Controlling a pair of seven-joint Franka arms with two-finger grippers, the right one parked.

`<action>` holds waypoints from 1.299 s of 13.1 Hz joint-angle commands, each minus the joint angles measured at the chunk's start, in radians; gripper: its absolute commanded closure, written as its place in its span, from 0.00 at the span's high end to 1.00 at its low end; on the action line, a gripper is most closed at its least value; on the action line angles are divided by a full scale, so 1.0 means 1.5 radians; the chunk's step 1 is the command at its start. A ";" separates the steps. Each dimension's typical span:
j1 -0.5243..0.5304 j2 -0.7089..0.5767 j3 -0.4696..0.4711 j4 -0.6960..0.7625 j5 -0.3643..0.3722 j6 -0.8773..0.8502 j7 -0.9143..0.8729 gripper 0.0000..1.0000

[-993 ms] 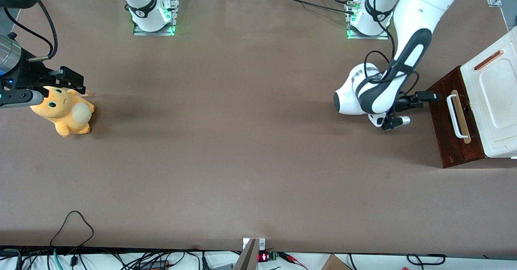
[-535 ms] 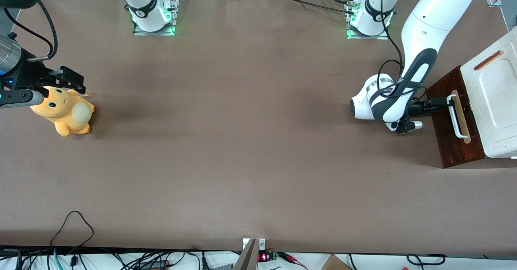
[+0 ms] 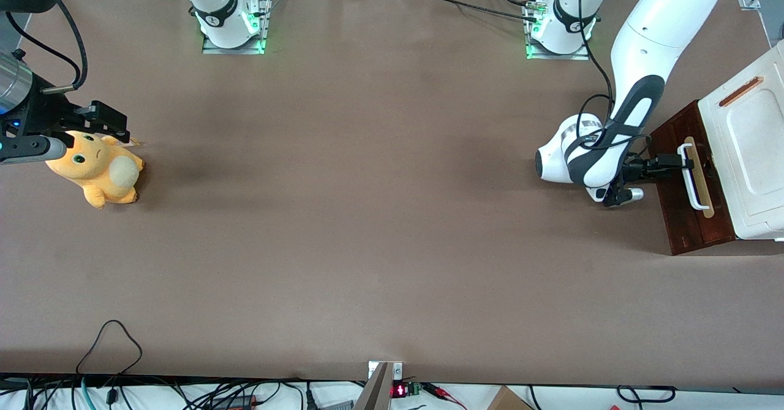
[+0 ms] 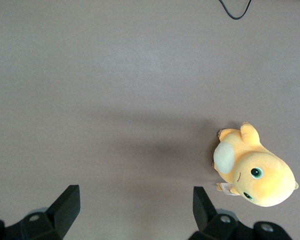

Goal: Open lower drawer with left arm only
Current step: 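Lower the open left gripper around the white drawer handle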

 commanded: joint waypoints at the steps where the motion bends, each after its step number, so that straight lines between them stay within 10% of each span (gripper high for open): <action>1: -0.010 -0.018 0.008 -0.004 0.012 -0.006 -0.022 0.75; 17: -0.004 -0.014 0.027 -0.006 0.055 -0.004 -0.039 0.47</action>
